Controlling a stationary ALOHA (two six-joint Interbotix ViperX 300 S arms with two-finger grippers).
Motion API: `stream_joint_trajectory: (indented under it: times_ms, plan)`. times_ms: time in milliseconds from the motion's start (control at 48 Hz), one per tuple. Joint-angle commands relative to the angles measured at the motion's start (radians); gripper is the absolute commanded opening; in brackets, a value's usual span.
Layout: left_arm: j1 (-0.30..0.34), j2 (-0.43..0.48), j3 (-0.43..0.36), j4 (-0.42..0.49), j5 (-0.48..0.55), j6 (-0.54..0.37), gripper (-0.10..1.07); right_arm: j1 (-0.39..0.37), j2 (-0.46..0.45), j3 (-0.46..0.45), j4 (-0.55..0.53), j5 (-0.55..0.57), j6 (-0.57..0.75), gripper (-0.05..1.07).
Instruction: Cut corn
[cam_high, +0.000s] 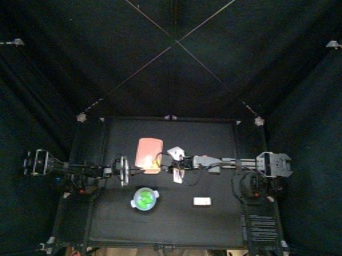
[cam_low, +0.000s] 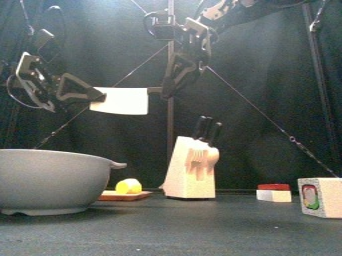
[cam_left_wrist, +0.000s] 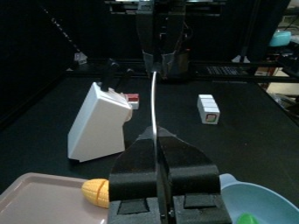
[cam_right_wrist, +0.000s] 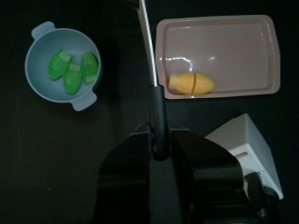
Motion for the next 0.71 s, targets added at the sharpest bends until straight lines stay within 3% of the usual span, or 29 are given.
stream_joint_trajectory:
  times_ms: [0,167,250,375,542,688]
  plan:
    - [0.035,0.015,-0.014,0.018,-0.003,-0.002,0.21,0.002,-0.02,-0.006,0.002,-0.025,0.002,0.44]
    - [0.123,0.025,-0.015,0.164,-0.003,-0.002,0.2,-0.012,-0.003,0.034,0.012,-0.069,0.003,0.44]
    - [0.199,0.025,-0.018,0.293,-0.002,-0.008,0.2,-0.025,0.008,0.049,0.023,-0.092,0.003,0.43]
    - [0.301,0.028,-0.021,0.417,-0.003,-0.031,0.2,-0.048,0.021,0.057,0.049,-0.137,0.002,0.43]
    - [0.431,0.066,-0.049,0.565,-0.003,-0.127,0.19,-0.077,0.035,0.049,0.058,-0.16,0.003,0.43]
    - [0.522,0.149,-0.109,0.755,-0.009,-0.221,0.19,-0.08,0.048,0.041,0.058,-0.158,0.005,0.43]
